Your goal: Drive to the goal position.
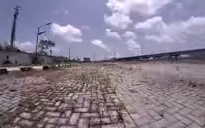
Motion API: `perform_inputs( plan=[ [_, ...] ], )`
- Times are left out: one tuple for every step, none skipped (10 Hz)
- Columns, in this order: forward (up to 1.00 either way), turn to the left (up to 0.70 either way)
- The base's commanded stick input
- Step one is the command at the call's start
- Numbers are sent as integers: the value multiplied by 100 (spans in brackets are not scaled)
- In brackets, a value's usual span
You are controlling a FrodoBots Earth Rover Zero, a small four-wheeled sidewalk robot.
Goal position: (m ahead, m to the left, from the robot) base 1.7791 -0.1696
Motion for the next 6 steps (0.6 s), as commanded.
perform_inputs(
  plan=[
    [100, 0],
    [100, 0],
    [100, 0],
    [100, 0],
    [100, 0],
    [100, 1]
  ],
)
